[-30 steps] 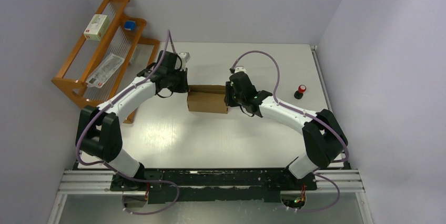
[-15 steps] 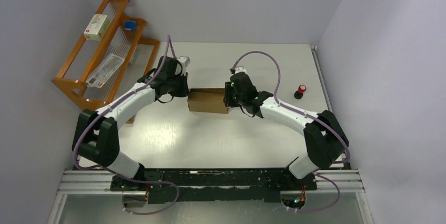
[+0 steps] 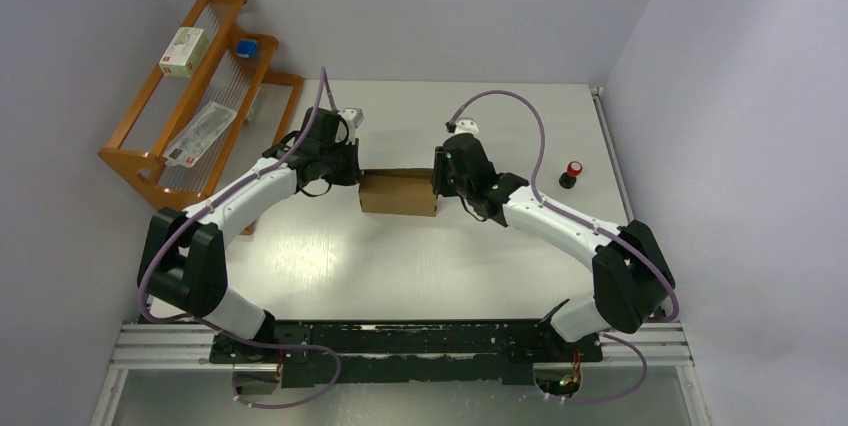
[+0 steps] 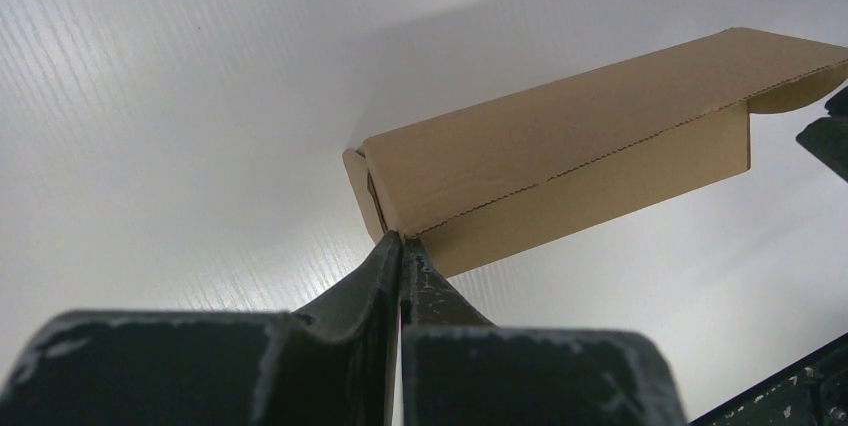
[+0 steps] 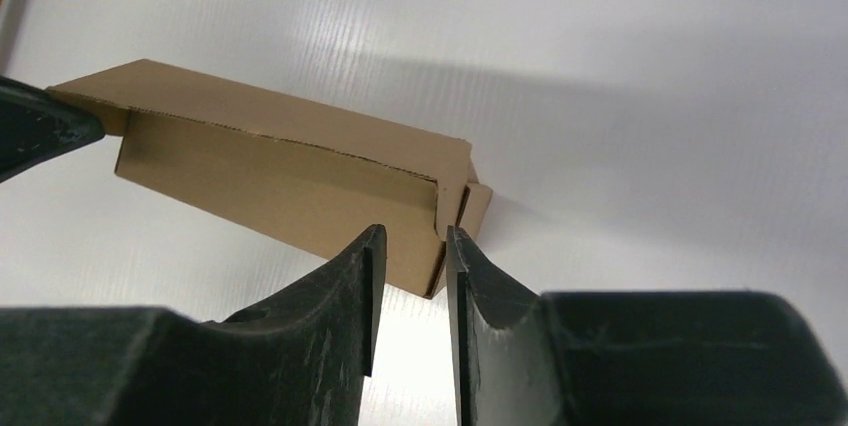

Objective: Fold the paper box

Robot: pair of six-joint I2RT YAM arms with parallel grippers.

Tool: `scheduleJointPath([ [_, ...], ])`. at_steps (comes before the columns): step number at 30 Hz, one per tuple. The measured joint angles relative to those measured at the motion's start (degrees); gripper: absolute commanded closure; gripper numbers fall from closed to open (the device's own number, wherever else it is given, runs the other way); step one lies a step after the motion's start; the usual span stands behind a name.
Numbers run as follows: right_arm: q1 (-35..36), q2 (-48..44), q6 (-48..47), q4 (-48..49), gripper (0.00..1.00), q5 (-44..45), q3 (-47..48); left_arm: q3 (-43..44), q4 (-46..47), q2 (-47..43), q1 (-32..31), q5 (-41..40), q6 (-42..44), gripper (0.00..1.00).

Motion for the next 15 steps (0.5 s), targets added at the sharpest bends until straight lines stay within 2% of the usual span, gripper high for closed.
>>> scheduleJointPath([
  [6, -0.07, 0.07, 0.04, -0.02, 0.77, 2.12, 0.0, 0.0, 0.0, 0.0, -0.02, 0.0, 0.0, 0.95],
  [11, -0.09, 1.27, 0.31, 0.2, 0.99, 2.36, 0.0, 0.0, 0.02, 0.0, -0.11, 0.0, -0.22, 0.95],
  [15, -0.04, 1.79, 0.74, 0.31, 1.0, 2.6, 0.0, -0.22, 0.26, 0.0, -0.42, -0.33, -0.55, 0.95],
])
